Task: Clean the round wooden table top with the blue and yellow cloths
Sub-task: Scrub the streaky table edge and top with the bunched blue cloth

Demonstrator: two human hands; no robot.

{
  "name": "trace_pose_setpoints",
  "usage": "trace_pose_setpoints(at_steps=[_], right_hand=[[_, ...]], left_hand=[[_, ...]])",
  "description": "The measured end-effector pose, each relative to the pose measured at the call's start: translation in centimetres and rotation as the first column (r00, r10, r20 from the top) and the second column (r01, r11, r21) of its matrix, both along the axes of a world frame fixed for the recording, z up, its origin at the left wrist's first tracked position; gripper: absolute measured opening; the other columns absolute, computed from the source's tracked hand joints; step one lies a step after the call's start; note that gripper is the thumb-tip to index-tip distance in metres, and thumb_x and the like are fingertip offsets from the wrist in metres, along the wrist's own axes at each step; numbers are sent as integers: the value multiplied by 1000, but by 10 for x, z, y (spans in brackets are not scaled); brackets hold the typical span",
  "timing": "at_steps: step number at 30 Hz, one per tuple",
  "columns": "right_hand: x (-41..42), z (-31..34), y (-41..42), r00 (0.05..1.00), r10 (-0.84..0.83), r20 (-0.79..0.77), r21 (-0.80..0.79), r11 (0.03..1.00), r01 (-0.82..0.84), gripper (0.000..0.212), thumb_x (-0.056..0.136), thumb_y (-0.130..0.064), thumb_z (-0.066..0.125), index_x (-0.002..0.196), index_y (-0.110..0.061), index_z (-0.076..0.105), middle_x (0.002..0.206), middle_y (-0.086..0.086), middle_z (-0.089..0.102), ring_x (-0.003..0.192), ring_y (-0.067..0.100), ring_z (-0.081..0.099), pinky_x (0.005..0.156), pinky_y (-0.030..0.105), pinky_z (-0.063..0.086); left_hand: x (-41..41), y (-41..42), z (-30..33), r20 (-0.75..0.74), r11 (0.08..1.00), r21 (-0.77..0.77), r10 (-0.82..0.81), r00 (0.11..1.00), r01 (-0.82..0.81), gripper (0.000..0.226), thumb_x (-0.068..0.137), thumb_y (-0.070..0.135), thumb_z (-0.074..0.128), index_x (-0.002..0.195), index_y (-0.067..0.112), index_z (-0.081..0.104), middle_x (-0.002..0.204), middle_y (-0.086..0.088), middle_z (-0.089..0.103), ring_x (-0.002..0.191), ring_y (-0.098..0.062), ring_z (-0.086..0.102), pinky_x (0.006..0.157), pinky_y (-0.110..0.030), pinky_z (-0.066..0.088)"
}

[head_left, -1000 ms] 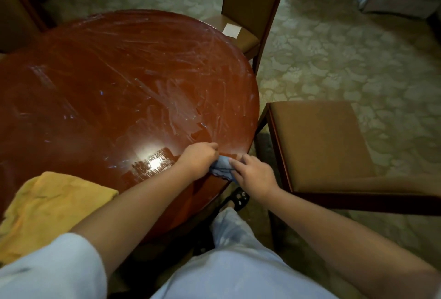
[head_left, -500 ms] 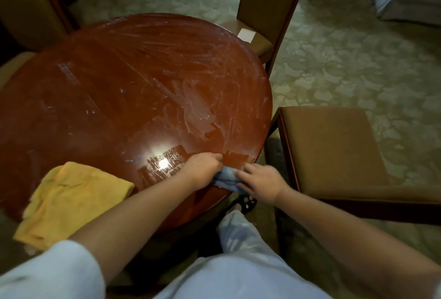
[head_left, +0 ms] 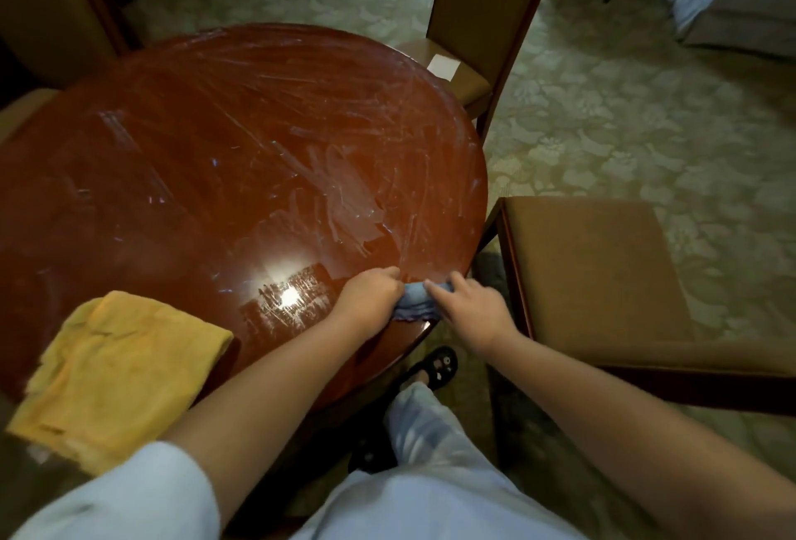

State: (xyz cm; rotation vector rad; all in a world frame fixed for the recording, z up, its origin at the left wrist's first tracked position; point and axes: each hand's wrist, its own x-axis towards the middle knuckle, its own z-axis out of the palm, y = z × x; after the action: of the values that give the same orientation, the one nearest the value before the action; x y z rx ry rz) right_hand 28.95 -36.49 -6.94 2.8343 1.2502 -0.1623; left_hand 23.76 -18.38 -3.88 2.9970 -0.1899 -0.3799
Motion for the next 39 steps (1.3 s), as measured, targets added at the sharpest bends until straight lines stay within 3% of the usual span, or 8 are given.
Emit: trace_pose_setpoints(at_steps=[5, 8, 11, 19, 25, 30, 33, 39], right_hand=[[18, 11, 8, 996, -90, 25, -26, 996, 90, 49, 97, -28, 47, 145, -22, 37, 128, 10, 46, 113, 30, 46, 77, 37, 43], [-8, 2, -6, 998, -52, 45, 112, 993, 47, 46, 79, -29, 72, 123, -18, 62, 108, 10, 60, 94, 30, 59, 66, 38, 47], [-3, -6, -12, 996, -8, 89, 130, 992, -3, 46, 72, -30, 79, 115, -19, 68, 99, 7, 65, 88, 28, 61, 65, 35, 48], [41, 12, 28, 996, -24, 91, -30, 999, 27, 44, 92, -25, 49, 136, -18, 49, 129, 10, 48, 120, 30, 41, 93, 41, 35], [-1, 1, 13, 983, 148, 112, 89, 983, -158, 41, 69, -27, 74, 108, -14, 69, 100, 4, 62, 92, 26, 56, 72, 36, 46], [29, 14, 46, 983, 129, 133, -18, 992, -128, 40, 85, -27, 62, 124, -18, 60, 112, 7, 58, 105, 29, 52, 80, 38, 41], [34, 14, 61, 996, 63, 55, -35, 997, -62, 44, 96, -23, 45, 139, -18, 45, 126, 8, 46, 118, 31, 38, 87, 38, 34], [4, -1, 46, 995, 84, 52, 135, 987, -90, 39, 68, -20, 80, 105, -14, 70, 92, 5, 61, 82, 30, 57, 55, 35, 46]], left_hand=[[21, -9, 2, -7, 999, 32, -24, 1000, 24, 21, 90, 16, 54, 106, 6, 63, 102, -9, 49, 91, -30, 53, 68, -38, 39], [1, -3, -6, 3, 992, 12, -126, 992, 126, 21, 96, 21, 44, 106, 7, 58, 105, -10, 50, 98, -29, 51, 72, -35, 36], [-8, -3, -6, 66, 985, 35, -169, 983, 167, 21, 96, 24, 45, 104, 8, 56, 101, -7, 49, 97, -26, 49, 67, -35, 35], [33, -5, 12, -65, 994, 66, 93, 994, -89, 21, 93, 15, 54, 110, 6, 62, 106, -10, 51, 97, -28, 53, 65, -34, 36], [-21, 12, -13, 41, 998, -31, -58, 998, 59, 34, 44, 16, 90, 57, 10, 60, 58, -4, 47, 46, -23, 49, 38, -21, 24], [4, 23, -9, 120, 990, -50, 134, 984, -129, 15, 86, 19, 63, 94, 8, 67, 90, -6, 53, 84, -26, 55, 59, -31, 33], [15, 27, -3, 71, 982, -9, 187, 980, -187, 19, 89, 20, 57, 101, 10, 67, 100, -5, 55, 92, -26, 56, 67, -32, 38], [-15, 28, -14, 70, 989, -1, 149, 986, -149, 19, 91, 21, 53, 101, 11, 65, 91, -3, 47, 92, -25, 51, 64, -32, 36]])
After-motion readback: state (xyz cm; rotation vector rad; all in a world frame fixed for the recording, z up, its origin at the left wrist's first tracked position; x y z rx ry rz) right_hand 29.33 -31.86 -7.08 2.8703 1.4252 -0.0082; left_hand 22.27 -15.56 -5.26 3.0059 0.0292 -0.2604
